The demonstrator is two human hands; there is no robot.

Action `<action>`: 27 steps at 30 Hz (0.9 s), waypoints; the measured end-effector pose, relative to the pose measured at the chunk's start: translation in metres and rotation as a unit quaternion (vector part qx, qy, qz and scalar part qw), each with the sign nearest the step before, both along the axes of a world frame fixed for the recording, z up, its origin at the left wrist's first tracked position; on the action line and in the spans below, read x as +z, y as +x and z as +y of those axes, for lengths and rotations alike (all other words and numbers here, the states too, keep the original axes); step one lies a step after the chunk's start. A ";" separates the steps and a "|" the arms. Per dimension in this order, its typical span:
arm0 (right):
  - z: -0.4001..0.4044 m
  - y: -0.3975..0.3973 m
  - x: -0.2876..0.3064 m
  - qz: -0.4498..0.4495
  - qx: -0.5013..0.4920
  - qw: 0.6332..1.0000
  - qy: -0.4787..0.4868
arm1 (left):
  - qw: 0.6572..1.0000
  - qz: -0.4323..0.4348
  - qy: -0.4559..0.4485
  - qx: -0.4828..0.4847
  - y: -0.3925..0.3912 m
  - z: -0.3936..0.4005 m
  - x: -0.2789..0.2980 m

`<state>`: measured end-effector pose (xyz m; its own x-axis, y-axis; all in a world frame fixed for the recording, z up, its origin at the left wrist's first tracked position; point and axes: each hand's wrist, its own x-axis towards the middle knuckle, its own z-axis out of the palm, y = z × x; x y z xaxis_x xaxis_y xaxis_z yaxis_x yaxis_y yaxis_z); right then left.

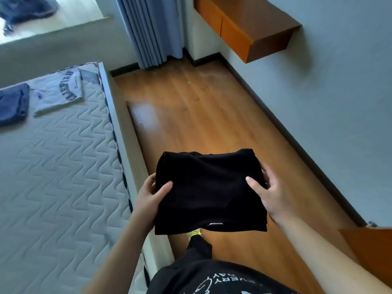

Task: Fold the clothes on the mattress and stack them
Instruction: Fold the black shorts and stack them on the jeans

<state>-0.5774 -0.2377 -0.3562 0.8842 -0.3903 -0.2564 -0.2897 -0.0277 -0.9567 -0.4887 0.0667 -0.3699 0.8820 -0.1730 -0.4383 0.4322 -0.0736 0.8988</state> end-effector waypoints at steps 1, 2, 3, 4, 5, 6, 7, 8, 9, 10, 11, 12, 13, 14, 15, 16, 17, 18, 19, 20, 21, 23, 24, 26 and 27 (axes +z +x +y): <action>0.003 0.023 0.000 -0.002 0.008 1.000 -0.007 | 1.000 -0.004 0.002 0.008 0.017 0.004 0.001; 0.007 0.045 0.000 -0.001 0.015 1.000 -0.012 | 1.000 -0.007 0.004 0.016 0.035 0.009 0.002; 0.011 0.066 -0.001 0.002 0.018 1.000 -0.016 | 1.000 -0.011 0.007 0.021 0.052 0.014 0.004; 0.015 0.087 -0.001 0.003 0.021 1.000 -0.019 | 1.000 -0.017 0.006 0.022 0.070 0.019 0.007; 0.017 0.108 -0.002 0.003 0.025 0.999 -0.022 | 1.000 -0.021 0.004 0.021 0.089 0.023 0.010; 0.018 0.128 -0.003 0.002 0.030 0.999 -0.023 | 0.999 -0.026 0.003 0.020 0.107 0.027 0.013; 0.020 0.147 -0.004 0.002 0.035 0.999 -0.022 | 0.999 -0.030 0.007 0.020 0.124 0.030 0.016; 0.022 0.164 -0.003 0.001 0.039 0.999 -0.021 | 0.999 -0.037 0.012 0.022 0.140 0.032 0.018; 0.023 0.182 -0.003 -0.001 0.044 0.999 -0.023 | 0.998 -0.047 0.020 0.026 0.155 0.033 0.020; 0.023 0.201 -0.002 -0.003 0.048 0.998 -0.028 | 0.997 -0.060 0.030 0.033 0.170 0.033 0.022; 0.023 0.220 -0.002 -0.004 0.051 0.998 -0.035 | 0.996 -0.072 0.041 0.039 0.186 0.032 0.023; 0.021 0.240 -0.002 -0.006 0.055 0.998 -0.038 | 0.995 -0.078 0.048 0.045 0.202 0.031 0.023; 0.019 0.260 -0.003 -0.011 0.057 0.998 -0.037 | 0.994 -0.078 0.049 0.050 0.219 0.029 0.022; 0.016 0.280 -0.005 -0.016 0.058 0.997 -0.038 | 0.994 -0.076 0.050 0.055 0.235 0.026 0.022; 0.012 0.299 -0.007 -0.019 0.059 0.997 -0.041 | 0.994 -0.072 0.050 0.060 0.252 0.023 0.021; 0.008 0.317 -0.009 -0.021 0.061 0.997 -0.044 | 0.994 -0.069 0.053 0.064 0.268 0.020 0.019; 0.001 0.341 -0.013 -0.023 0.065 0.997 -0.046 | 0.994 -0.067 0.056 0.071 0.290 0.014 0.016; -0.003 0.358 -0.014 -0.024 0.067 0.996 -0.047 | 0.993 -0.067 0.059 0.074 0.305 0.011 0.015; -0.007 0.377 -0.015 -0.026 0.069 0.996 -0.047 | 0.993 -0.066 0.058 0.077 0.322 0.007 0.015; -0.014 0.398 -0.017 -0.028 0.075 0.996 -0.046 | 0.993 -0.063 0.054 0.080 0.341 0.001 0.014; -0.020 0.419 -0.018 -0.030 0.081 0.995 -0.044 | 0.994 -0.057 0.049 0.085 0.360 -0.005 0.013; -0.033 0.463 -0.018 -0.032 0.095 0.994 -0.038 | 0.993 -0.045 0.045 0.098 0.397 -0.017 0.013; -0.039 0.485 -0.016 -0.032 0.104 0.993 -0.037 | 0.993 -0.043 0.044 0.105 0.415 -0.022 0.014; -0.050 0.529 -0.011 -0.035 0.125 0.991 -0.037 | 0.991 -0.042 0.043 0.120 0.448 -0.033 0.019; -0.054 0.551 -0.009 -0.036 0.135 0.990 -0.031 | 0.990 -0.041 0.043 0.128 0.463 -0.036 0.021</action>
